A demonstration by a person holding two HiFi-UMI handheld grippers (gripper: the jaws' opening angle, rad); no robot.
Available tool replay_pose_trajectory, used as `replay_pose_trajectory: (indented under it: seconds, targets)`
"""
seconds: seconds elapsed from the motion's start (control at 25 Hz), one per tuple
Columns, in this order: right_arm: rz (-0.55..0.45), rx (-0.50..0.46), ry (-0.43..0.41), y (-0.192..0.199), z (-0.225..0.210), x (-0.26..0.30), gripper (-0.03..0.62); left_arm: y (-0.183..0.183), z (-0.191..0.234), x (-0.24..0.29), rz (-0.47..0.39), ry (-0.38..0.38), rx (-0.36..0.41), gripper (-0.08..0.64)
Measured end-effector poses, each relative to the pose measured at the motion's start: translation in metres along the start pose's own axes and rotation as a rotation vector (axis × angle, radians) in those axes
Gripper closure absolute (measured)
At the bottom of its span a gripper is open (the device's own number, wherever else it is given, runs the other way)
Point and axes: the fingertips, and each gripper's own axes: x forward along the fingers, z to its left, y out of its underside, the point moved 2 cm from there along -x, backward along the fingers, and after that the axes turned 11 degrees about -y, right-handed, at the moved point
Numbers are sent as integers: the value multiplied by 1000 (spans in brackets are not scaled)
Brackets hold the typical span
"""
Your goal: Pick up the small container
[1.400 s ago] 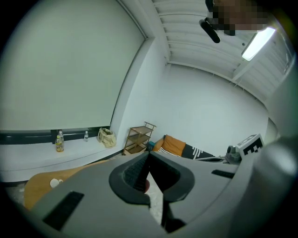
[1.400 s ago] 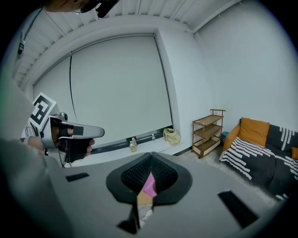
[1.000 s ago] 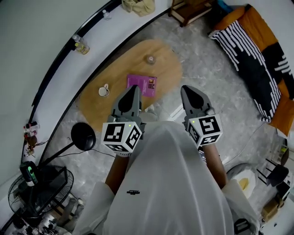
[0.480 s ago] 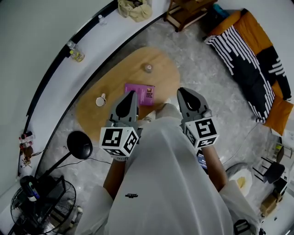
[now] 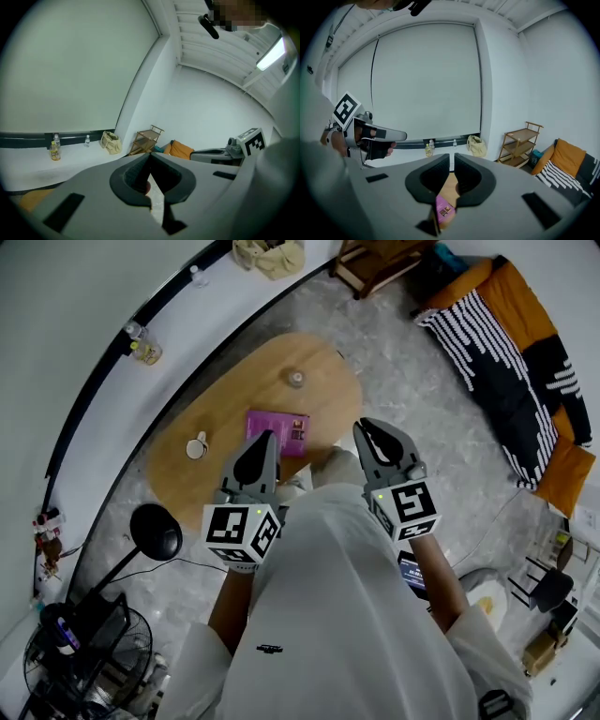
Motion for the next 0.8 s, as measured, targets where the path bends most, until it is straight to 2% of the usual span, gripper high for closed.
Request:
replay_pose_trajectory:
  seconds: [0.16, 0.48, 0.72, 0.8]
  targets:
    - [26, -9, -43, 8, -12, 17, 518, 4, 4, 13, 28, -30, 13, 546]
    - [69, -10, -121, 30, -36, 62, 493, 19, 11, 41, 90, -89, -6, 546]
    - [118, -18, -182, 51, -57, 95, 444, 34, 18, 65, 142, -121, -13, 546]
    - [130, -13, -211, 59, -63, 108, 408, 39, 24, 74, 154, -133, -14, 546]
